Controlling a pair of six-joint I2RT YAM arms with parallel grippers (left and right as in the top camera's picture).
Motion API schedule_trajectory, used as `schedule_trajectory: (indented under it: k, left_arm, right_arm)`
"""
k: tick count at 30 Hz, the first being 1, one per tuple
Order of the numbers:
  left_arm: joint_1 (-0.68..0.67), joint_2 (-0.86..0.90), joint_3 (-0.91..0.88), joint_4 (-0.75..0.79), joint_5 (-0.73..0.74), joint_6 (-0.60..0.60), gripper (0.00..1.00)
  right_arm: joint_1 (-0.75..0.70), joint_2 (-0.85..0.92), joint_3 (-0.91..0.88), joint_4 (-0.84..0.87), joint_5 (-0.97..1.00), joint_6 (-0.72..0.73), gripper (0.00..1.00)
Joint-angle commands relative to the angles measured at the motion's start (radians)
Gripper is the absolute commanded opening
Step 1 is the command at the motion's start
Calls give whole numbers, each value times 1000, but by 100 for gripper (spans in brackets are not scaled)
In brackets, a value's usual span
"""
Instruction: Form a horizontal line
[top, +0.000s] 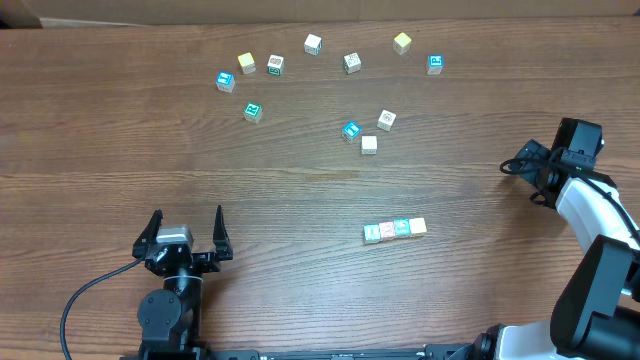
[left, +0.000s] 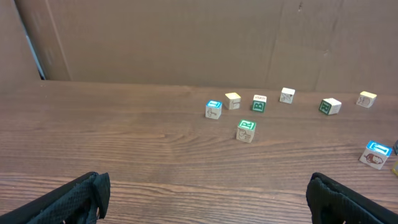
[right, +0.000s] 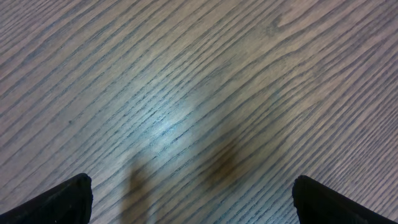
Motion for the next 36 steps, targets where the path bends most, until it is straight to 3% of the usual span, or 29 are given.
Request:
schedule_trajectory:
  k: [1, 23, 36]
  left_arm:
    - [-8, -13, -2, 0, -2, 26, 100]
    - [-8, -13, -2, 0, -2, 26, 100]
    - [-8, -13, -2, 0, -2, 26, 100]
  right_arm:
    - [-2, 1, 6, 10, 3, 3, 100]
    - [0, 1, 4, 10, 3, 3, 100]
    - [33, -117, -27, 10, 3, 3, 100]
